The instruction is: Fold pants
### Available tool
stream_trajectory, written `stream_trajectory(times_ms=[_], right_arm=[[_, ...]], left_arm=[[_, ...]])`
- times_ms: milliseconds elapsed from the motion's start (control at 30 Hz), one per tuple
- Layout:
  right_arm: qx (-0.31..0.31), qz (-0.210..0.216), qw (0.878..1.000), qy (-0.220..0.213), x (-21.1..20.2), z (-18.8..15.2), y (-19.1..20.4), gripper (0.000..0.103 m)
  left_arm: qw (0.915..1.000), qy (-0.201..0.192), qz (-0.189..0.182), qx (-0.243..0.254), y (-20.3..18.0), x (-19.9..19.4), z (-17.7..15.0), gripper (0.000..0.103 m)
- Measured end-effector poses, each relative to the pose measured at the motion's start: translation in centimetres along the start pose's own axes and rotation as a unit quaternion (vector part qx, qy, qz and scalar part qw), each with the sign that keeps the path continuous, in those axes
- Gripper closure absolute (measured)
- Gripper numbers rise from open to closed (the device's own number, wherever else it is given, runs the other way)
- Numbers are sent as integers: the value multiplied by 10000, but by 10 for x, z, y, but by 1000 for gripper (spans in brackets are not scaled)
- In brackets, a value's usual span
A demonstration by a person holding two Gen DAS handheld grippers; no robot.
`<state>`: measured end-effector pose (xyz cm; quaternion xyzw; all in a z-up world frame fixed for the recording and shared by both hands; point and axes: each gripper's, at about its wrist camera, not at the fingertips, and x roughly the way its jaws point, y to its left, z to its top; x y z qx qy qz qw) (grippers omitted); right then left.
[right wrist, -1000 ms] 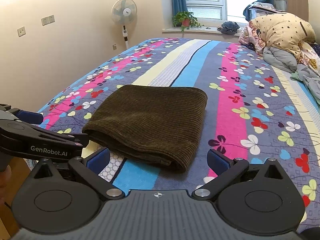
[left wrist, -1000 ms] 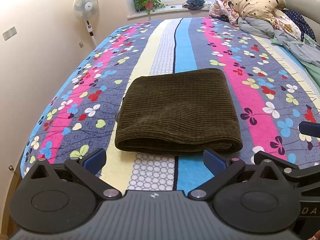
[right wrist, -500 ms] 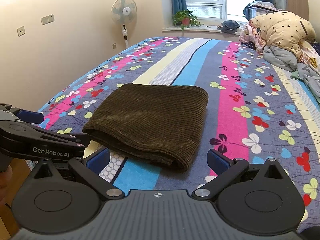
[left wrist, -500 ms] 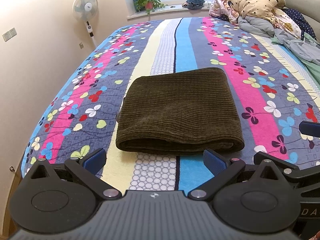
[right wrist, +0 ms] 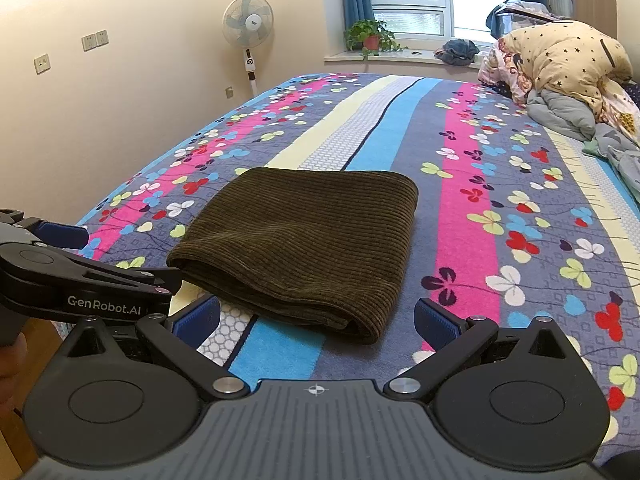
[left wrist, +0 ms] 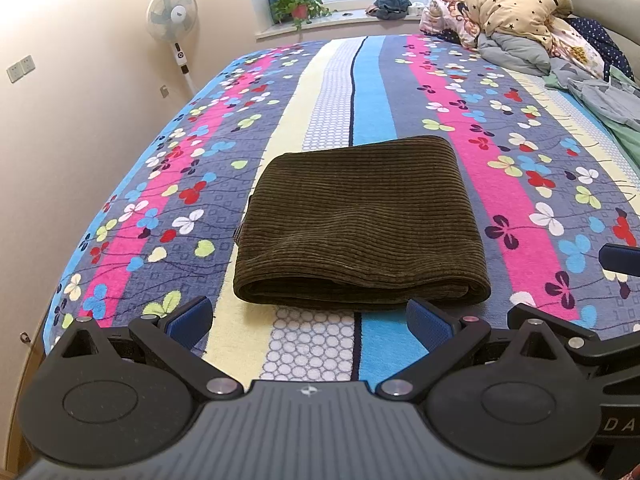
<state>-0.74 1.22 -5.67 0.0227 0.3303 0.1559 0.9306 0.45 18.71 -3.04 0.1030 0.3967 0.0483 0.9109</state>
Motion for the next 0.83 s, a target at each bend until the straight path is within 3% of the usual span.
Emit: stream_trajectory(times_ms=[833], right_arm=[[32,14,10000,38,3,-1,4,1]], left_arm=[[10000,49,46,0,5,10,-2,0]])
